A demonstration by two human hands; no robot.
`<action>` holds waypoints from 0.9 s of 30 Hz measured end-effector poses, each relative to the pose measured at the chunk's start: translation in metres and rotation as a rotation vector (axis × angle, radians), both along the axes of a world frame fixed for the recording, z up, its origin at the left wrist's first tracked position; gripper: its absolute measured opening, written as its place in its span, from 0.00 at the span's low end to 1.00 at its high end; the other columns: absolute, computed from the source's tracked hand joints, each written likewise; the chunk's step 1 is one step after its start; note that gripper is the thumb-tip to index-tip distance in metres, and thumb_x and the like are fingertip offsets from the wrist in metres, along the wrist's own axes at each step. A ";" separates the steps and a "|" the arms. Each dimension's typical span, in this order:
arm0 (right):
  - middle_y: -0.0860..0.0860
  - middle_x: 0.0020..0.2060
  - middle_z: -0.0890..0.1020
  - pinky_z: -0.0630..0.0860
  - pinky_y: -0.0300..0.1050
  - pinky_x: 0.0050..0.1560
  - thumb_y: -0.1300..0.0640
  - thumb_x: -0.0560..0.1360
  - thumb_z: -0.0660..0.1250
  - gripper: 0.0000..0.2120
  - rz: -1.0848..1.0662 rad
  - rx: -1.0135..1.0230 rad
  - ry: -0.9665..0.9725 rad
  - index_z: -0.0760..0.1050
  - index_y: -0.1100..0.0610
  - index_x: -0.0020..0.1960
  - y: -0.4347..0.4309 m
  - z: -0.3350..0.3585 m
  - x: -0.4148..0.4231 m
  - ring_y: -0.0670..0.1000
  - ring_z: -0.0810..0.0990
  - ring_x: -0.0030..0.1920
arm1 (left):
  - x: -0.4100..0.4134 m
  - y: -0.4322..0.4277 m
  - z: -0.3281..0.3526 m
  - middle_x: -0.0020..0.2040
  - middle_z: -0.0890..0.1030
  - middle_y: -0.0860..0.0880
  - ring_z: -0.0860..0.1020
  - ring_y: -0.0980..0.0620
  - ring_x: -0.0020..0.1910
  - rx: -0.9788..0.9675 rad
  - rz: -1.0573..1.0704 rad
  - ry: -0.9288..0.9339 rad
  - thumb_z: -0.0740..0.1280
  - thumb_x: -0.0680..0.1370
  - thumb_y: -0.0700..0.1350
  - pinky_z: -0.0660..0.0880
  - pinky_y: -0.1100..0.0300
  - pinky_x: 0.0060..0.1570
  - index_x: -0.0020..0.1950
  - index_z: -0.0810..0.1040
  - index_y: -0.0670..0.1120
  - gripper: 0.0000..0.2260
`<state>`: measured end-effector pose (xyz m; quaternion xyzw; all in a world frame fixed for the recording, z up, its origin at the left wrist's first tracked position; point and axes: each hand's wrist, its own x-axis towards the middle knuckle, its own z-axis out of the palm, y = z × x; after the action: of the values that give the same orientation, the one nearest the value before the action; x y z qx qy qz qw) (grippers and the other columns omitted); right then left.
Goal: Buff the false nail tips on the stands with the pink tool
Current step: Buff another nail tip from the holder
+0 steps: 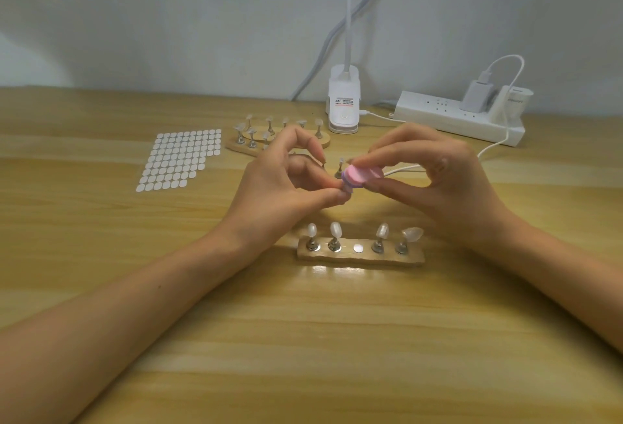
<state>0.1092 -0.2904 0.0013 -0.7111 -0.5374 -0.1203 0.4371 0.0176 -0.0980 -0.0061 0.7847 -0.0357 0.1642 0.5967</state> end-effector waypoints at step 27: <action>0.56 0.43 0.81 0.79 0.49 0.47 0.56 0.74 0.72 0.10 -0.014 0.004 -0.001 0.83 0.55 0.55 -0.001 0.003 -0.003 0.52 0.81 0.45 | 0.000 0.000 0.000 0.39 0.87 0.48 0.86 0.53 0.39 -0.026 -0.026 -0.006 0.79 0.69 0.37 0.75 0.71 0.34 0.52 0.71 0.47 0.20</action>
<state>0.1058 -0.2913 0.0044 -0.7140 -0.5324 -0.1248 0.4373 0.0173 -0.0978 -0.0063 0.7760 -0.0454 0.1591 0.6086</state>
